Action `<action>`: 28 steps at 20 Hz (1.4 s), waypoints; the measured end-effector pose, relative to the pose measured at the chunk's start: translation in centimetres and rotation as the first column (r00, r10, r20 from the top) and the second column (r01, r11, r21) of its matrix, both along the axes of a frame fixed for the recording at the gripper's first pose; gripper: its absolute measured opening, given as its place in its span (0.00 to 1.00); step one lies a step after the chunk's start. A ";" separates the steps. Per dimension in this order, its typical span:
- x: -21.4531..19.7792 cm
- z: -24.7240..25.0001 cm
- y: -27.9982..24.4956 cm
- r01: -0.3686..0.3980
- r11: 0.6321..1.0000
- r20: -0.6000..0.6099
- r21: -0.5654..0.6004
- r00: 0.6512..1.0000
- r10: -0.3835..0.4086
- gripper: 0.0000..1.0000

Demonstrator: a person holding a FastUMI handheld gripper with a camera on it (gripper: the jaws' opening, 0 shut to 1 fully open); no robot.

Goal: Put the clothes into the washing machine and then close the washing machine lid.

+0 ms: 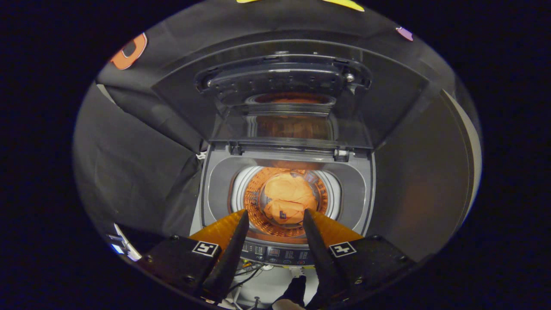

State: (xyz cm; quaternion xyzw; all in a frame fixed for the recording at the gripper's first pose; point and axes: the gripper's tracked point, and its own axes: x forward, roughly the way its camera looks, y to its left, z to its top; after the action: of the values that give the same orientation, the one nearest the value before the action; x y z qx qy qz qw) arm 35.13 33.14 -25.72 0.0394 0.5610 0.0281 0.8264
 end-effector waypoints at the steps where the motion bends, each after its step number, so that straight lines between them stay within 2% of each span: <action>1: -0.2 0.6 -0.1 0.001 1.000 0.004 0.003 1.000 -0.001 0.79; 8: -0.4 6.8 -0.7 0.015 1.000 0.071 -0.006 0.997 -0.014 0.79; 11: 1.0 10.4 -0.5 0.009 1.000 0.123 -0.016 0.992 -0.007 0.79; 17: 6.6 15.8 -0.1 0.047 0.999 0.193 -0.005 0.980 -0.045 0.79; 23: 14.0 16.2 -0.4 0.067 0.997 0.216 -0.035 0.975 -0.058 0.79; 28: 17.4 14.7 -0.8 0.079 0.996 0.203 -0.042 0.977 -0.069 0.79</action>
State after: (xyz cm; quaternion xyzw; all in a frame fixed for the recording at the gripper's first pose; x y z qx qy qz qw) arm 52.49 32.39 -10.99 0.0365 0.4733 -0.0130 0.8800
